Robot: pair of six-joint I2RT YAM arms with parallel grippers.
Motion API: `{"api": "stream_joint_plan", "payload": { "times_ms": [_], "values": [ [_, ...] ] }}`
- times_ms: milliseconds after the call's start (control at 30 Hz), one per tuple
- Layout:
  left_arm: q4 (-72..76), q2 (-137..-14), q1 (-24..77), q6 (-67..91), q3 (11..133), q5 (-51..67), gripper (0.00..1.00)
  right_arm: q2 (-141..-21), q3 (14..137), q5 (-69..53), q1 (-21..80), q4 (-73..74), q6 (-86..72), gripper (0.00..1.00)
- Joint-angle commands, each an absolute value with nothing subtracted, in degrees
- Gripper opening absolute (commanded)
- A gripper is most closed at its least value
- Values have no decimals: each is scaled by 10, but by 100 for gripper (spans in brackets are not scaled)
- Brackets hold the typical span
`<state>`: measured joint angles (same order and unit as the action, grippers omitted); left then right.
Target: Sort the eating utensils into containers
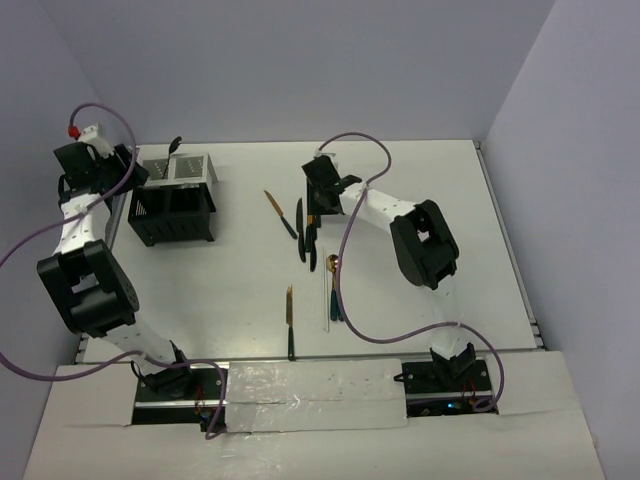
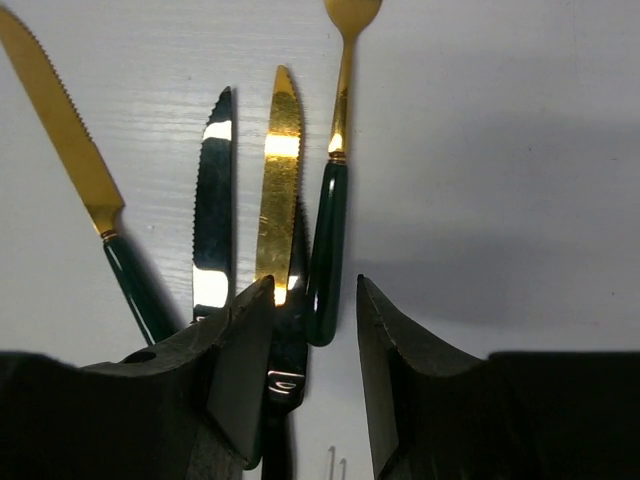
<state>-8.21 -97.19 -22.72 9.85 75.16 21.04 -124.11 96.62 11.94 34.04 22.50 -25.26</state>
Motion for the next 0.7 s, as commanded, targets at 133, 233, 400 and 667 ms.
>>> {"api": "stream_joint_plan", "payload": {
  "times_ms": [133, 233, 400, 667],
  "values": [
    [-163, -934, -230, 112, 851, 194, 64, -1273, 1019, 121, 330, 250, -255, 45],
    [-172, -927, -230, 109, 860, 200, 64, -1295, 1033, 112, 323, 259, -258, 44],
    [-173, -919, -229, 112, 866, 210, 63, -1333, 1088, 120, 321, 297, -243, 43],
    [-181, -920, -227, 124, 882, 230, 61, -1340, 1095, 154, 309, 334, -247, 36]
  ]
}}
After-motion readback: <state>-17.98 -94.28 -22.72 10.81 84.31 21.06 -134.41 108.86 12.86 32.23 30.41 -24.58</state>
